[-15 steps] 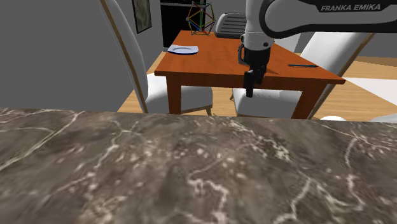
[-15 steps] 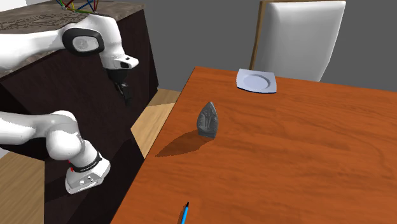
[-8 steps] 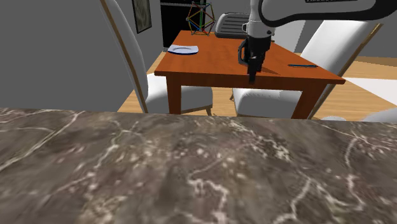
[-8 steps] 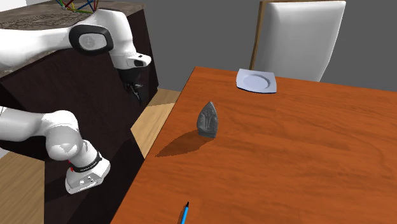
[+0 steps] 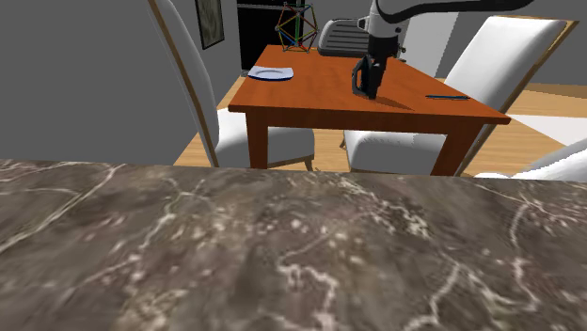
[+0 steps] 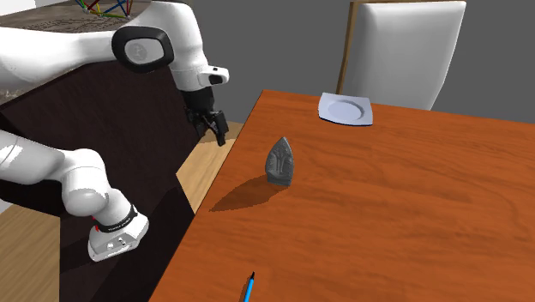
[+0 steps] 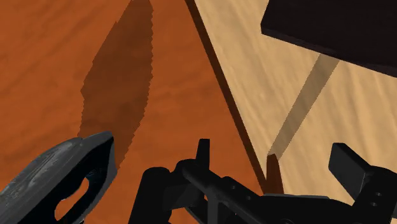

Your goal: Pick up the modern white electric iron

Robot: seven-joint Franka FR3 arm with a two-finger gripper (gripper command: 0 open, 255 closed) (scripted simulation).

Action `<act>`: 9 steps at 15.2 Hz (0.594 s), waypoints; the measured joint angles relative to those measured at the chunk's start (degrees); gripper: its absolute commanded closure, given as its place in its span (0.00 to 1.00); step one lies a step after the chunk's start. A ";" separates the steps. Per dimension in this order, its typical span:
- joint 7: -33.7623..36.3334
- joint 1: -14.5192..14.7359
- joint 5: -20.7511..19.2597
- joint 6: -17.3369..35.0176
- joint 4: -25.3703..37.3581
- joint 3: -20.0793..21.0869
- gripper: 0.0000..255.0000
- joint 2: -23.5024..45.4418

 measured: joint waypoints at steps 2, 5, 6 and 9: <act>-3.60 0.30 -0.08 0.69 3.45 -1.81 0.00 2.72; -9.05 0.81 0.39 1.93 8.59 -4.56 0.00 7.01; -11.27 0.93 0.81 2.35 11.01 -5.83 0.00 9.06; -17.41 1.33 2.71 3.62 17.49 -8.95 0.00 14.85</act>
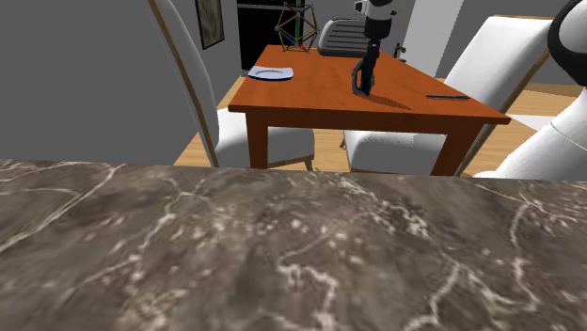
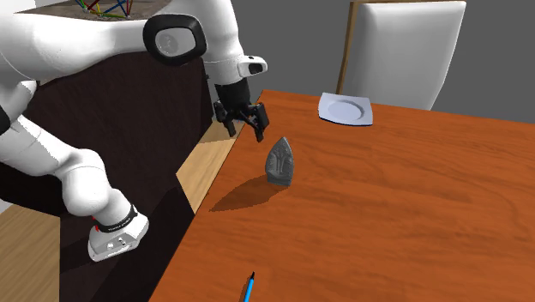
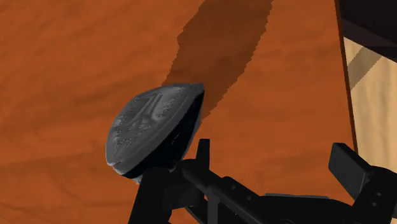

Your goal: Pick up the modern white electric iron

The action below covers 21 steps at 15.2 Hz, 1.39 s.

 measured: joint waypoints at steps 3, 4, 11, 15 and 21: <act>-6.73 -0.07 3.16 -0.31 8.28 -3.01 0.00 6.38; -9.09 -0.28 4.60 -0.24 11.16 -4.05 0.00 8.84; -18.27 -2.34 11.51 -0.68 22.91 -6.90 0.00 19.03; -17.52 -1.90 10.50 2.80 17.99 -6.63 0.00 17.39; -17.31 -1.83 10.33 4.17 16.45 -6.58 1.00 17.09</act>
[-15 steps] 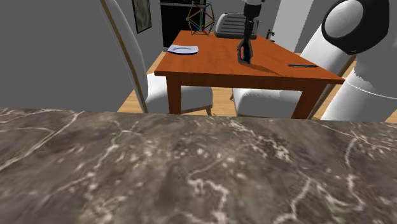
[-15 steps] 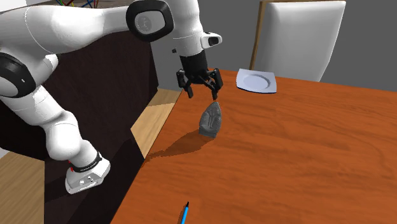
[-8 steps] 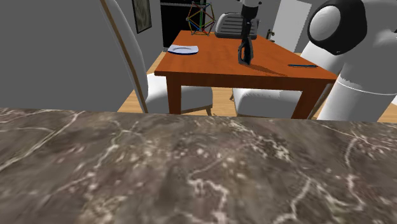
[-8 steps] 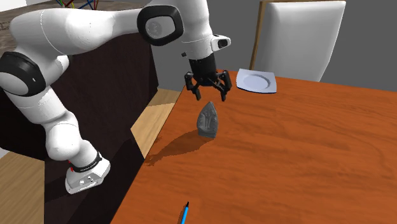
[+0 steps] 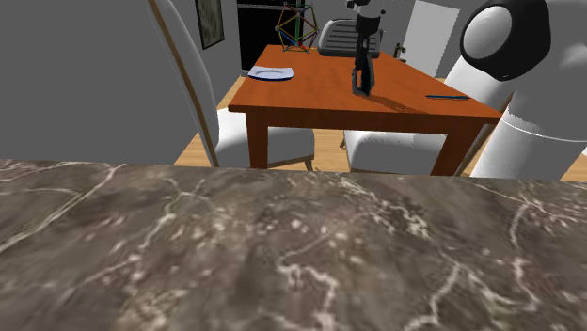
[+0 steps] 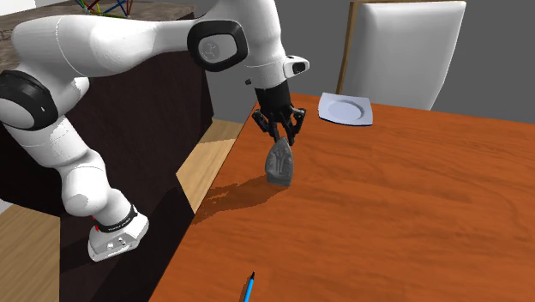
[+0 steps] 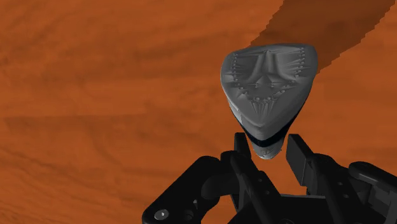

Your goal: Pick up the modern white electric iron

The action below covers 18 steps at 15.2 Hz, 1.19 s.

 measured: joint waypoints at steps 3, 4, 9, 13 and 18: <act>0.00 0.00 0.01 0.01 -0.02 0.01 1.00 -0.01; 0.00 0.01 0.01 0.02 -0.03 0.01 1.00 -0.02; -0.41 -0.17 0.44 -1.87 2.43 -0.12 1.00 0.73; -1.24 -0.61 1.45 -5.36 7.37 -0.38 1.00 2.34; -2.38 -1.42 2.89 -9.93 13.99 -0.77 1.00 4.62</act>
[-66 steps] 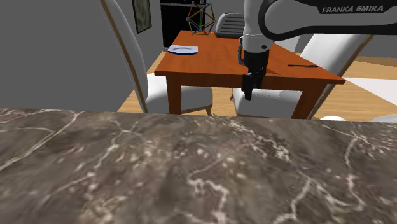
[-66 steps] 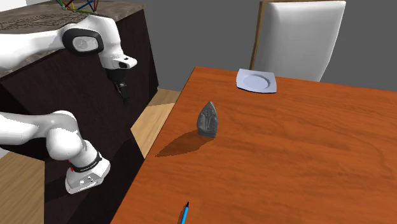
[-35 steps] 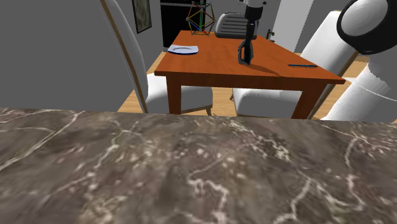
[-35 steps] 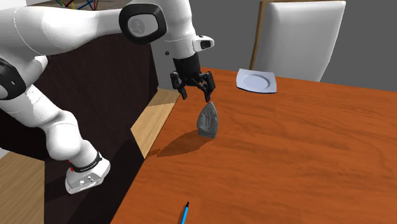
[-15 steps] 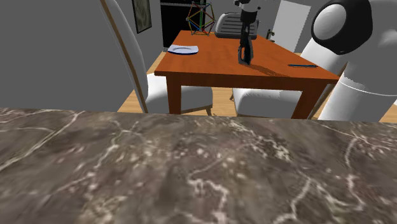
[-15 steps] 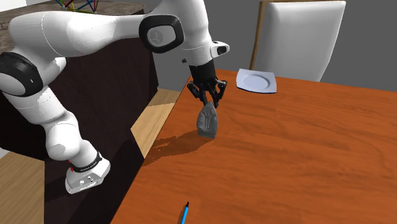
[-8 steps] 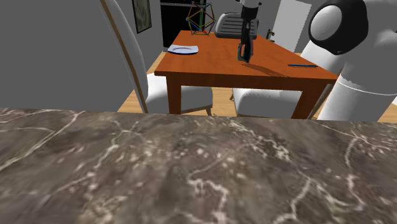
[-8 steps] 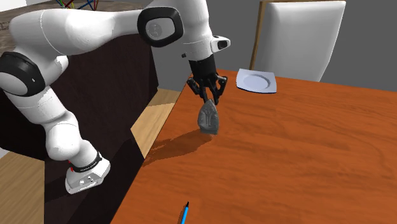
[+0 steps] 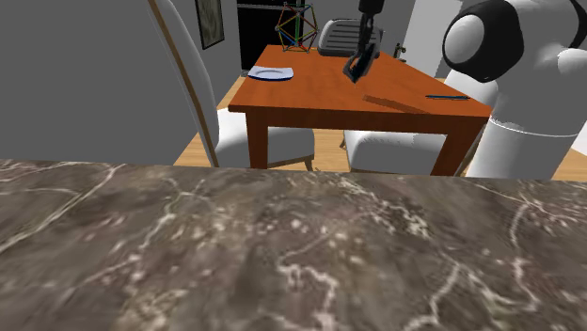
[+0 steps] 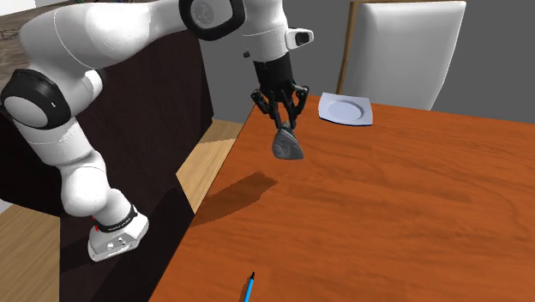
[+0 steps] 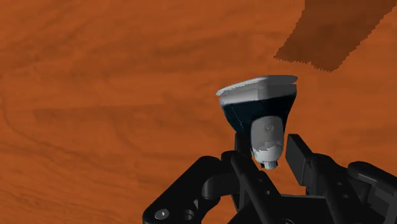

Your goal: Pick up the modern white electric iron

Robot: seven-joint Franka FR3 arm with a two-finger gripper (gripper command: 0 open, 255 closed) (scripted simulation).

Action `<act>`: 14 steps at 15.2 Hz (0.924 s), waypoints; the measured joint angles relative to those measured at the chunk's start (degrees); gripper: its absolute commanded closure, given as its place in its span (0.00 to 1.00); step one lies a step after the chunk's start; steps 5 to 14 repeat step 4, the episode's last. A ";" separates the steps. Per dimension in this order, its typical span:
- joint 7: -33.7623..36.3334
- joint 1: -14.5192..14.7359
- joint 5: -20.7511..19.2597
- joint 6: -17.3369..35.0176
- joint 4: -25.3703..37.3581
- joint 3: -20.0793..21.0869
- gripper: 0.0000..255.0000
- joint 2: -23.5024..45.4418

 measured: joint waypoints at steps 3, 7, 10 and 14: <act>-0.91 -0.90 1.33 -2.98 4.81 -0.34 1.00 2.05; -1.09 -1.07 1.54 -3.60 5.72 -0.40 1.00 2.37; -1.09 -1.07 1.54 -3.60 5.72 -0.40 1.00 2.37; -1.09 -1.07 1.54 -3.60 5.72 -0.40 1.00 2.37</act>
